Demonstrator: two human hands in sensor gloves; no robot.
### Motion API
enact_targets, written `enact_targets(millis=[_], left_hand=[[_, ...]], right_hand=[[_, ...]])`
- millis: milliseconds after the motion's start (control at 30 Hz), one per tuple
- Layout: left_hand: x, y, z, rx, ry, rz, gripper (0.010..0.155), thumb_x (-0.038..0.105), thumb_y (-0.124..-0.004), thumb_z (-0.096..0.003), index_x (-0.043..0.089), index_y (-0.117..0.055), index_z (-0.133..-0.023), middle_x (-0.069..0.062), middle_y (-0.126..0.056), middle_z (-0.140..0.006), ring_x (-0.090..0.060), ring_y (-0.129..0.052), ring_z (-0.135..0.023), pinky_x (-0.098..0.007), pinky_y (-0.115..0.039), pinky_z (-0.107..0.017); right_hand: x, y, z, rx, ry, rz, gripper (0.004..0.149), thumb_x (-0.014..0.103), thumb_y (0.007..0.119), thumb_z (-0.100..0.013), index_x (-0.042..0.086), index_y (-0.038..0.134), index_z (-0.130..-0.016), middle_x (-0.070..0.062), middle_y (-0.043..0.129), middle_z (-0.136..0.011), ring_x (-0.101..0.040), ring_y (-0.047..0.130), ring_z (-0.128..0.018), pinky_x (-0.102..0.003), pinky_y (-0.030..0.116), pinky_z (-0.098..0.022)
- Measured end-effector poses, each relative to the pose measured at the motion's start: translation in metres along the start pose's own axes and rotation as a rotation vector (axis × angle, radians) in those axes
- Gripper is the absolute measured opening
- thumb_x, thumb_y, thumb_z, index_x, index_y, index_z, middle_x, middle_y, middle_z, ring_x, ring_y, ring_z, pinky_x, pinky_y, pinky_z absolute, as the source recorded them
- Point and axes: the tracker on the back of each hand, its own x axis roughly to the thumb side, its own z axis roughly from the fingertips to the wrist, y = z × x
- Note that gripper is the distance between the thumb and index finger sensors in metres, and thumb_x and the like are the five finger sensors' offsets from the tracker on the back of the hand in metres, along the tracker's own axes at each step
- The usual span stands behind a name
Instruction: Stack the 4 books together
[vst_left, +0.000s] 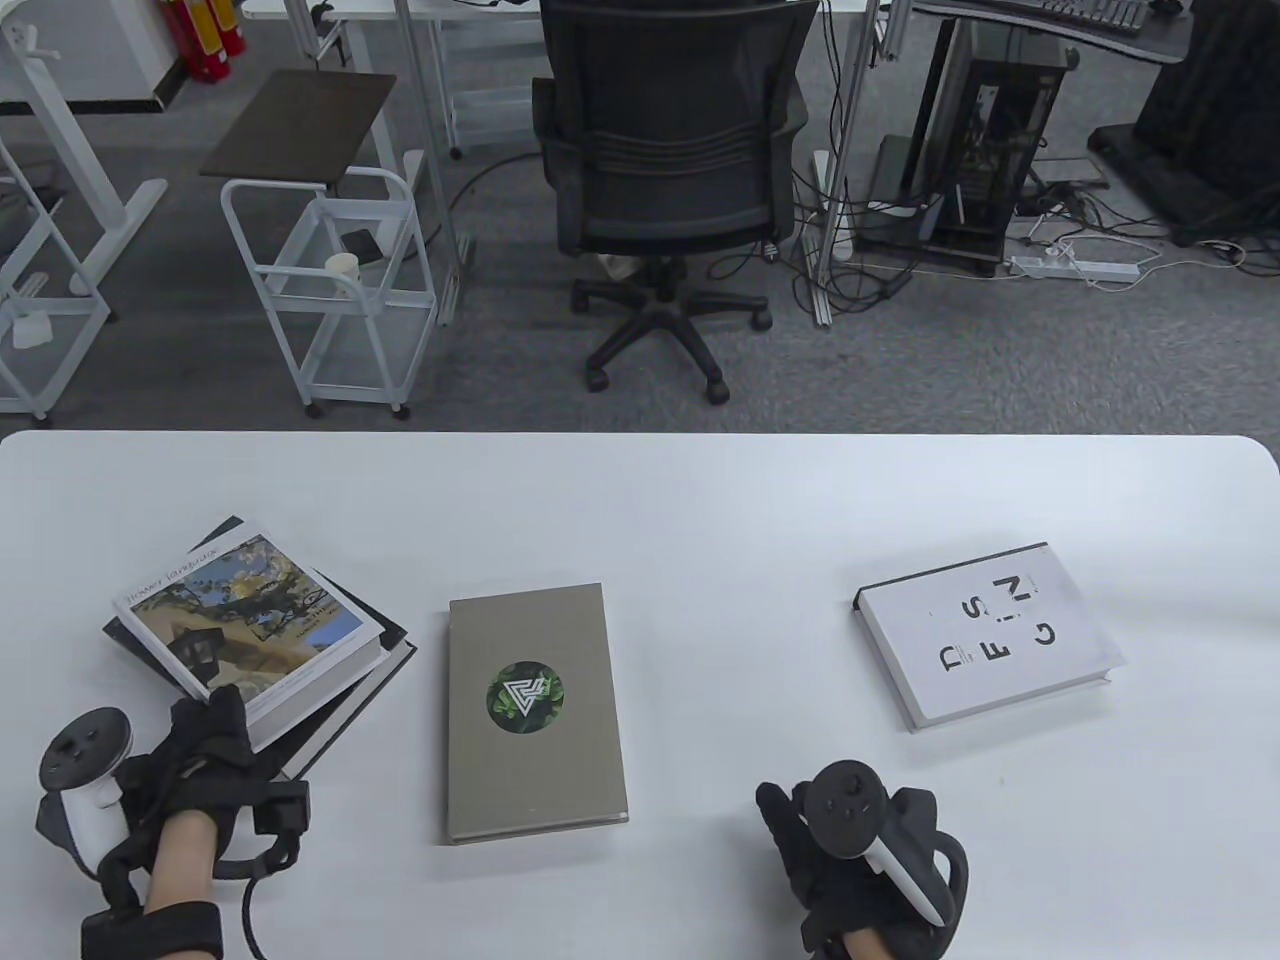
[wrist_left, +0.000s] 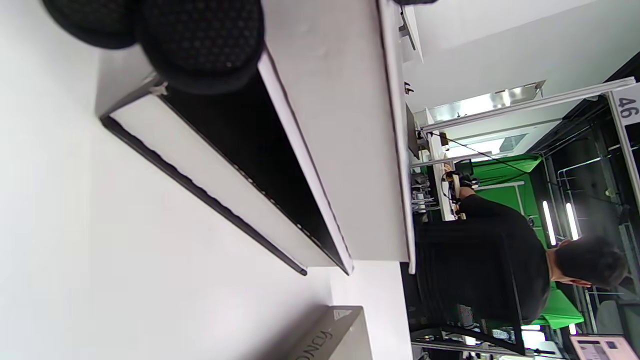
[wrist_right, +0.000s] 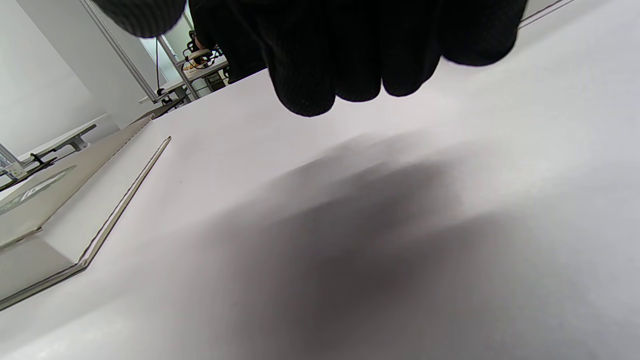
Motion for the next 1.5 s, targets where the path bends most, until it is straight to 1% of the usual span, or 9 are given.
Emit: enact_targets(millis=[133, 400, 600, 767, 967, 1100, 1267, 1433, 1500], left_hand=[[-0.001, 0.001, 0.0, -0.011, 0.01, 0.009, 0.075, 0.041, -0.055, -0.054, 0.001, -0.017, -0.104, -0.028, -0.054, -0.095, -0.032, -0.09, -0.052, -0.059, -0.072, -0.05], [-0.001, 0.001, 0.002, -0.025, -0.001, 0.04, 0.072, 0.04, -0.055, -0.0541, 0.003, -0.021, -0.106, -0.027, -0.046, -0.101, -0.035, -0.087, -0.064, -0.06, -0.069, -0.056], [-0.006, 0.002, 0.009, -0.041, -0.002, 0.033, 0.073, 0.042, -0.055, -0.0542, 0.004, -0.019, -0.106, -0.028, -0.032, -0.105, -0.037, -0.084, -0.07, -0.061, -0.067, -0.058], [-0.009, 0.006, 0.018, -0.063, -0.019, 0.079, 0.074, 0.043, -0.055, -0.0543, 0.006, -0.018, -0.107, -0.028, -0.024, -0.105, -0.034, -0.083, -0.071, -0.059, -0.066, -0.059], [0.004, 0.004, 0.043, -0.043, -0.151, 0.023, 0.08, 0.048, -0.056, -0.0544, 0.005, -0.011, -0.105, -0.029, -0.015, -0.104, -0.032, -0.082, -0.069, -0.058, -0.066, -0.057], [0.025, -0.018, 0.067, -0.102, -0.305, -0.153, 0.081, 0.05, -0.057, -0.0539, 0.005, -0.013, -0.106, -0.029, -0.019, -0.104, -0.032, -0.083, -0.067, -0.058, -0.068, -0.055], [0.041, -0.073, 0.091, -0.195, -0.493, -0.368, 0.08, 0.052, -0.058, -0.0532, 0.007, -0.021, -0.108, -0.027, -0.033, -0.106, -0.037, -0.083, -0.073, -0.061, -0.066, -0.059], [0.038, -0.127, 0.096, -0.289, -0.561, -0.547, 0.078, 0.053, -0.058, -0.053, 0.009, -0.026, -0.109, -0.025, -0.046, -0.105, -0.039, -0.078, -0.078, -0.062, -0.061, -0.062], [0.035, -0.141, 0.095, -0.293, -0.621, -0.58, 0.076, 0.053, -0.059, -0.0528, 0.009, -0.03, -0.109, -0.023, -0.051, -0.103, -0.037, -0.079, -0.076, -0.062, -0.062, -0.062]], right_hand=[[0.0, 0.0, 0.0, 0.007, -0.002, -0.004, 0.071, 0.06, 0.049, -0.062, 0.006, 0.074, -0.1, -0.023, 0.068, -0.106, -0.049, 0.069, -0.09, -0.055, 0.068, -0.064], [0.001, 0.0, 0.0, 0.019, -0.004, -0.002, 0.071, 0.06, 0.049, -0.062, 0.005, 0.074, -0.1, -0.024, 0.068, -0.106, -0.049, 0.069, -0.09, -0.055, 0.068, -0.064], [0.001, 0.001, 0.0, 0.025, -0.009, -0.001, 0.071, 0.06, 0.049, -0.062, 0.006, 0.074, -0.1, -0.024, 0.068, -0.105, -0.049, 0.069, -0.09, -0.055, 0.068, -0.064], [0.002, 0.001, 0.0, 0.028, -0.019, 0.001, 0.071, 0.06, 0.05, -0.062, 0.005, 0.074, -0.1, -0.024, 0.068, -0.105, -0.049, 0.069, -0.09, -0.055, 0.068, -0.064], [0.004, 0.003, 0.0, 0.033, -0.032, 0.017, 0.071, 0.059, 0.05, -0.062, 0.005, 0.074, -0.1, -0.024, 0.068, -0.105, -0.049, 0.069, -0.09, -0.055, 0.068, -0.064], [0.007, 0.003, 0.002, 0.029, -0.051, 0.027, 0.07, 0.059, 0.05, -0.062, 0.005, 0.075, -0.1, -0.024, 0.069, -0.105, -0.049, 0.07, -0.09, -0.055, 0.068, -0.064], [0.007, 0.005, 0.003, 0.03, -0.041, 0.05, 0.07, 0.059, 0.05, -0.062, 0.005, 0.075, -0.1, -0.024, 0.069, -0.105, -0.049, 0.07, -0.09, -0.055, 0.068, -0.064], [0.005, 0.006, 0.003, 0.03, -0.024, 0.074, 0.069, 0.059, 0.051, -0.062, 0.006, 0.075, -0.1, -0.023, 0.069, -0.105, -0.049, 0.07, -0.089, -0.055, 0.068, -0.064], [0.005, 0.006, 0.004, 0.027, -0.021, 0.085, 0.069, 0.058, 0.052, -0.062, 0.006, 0.075, -0.099, -0.024, 0.069, -0.104, -0.048, 0.07, -0.089, -0.054, 0.069, -0.063]])
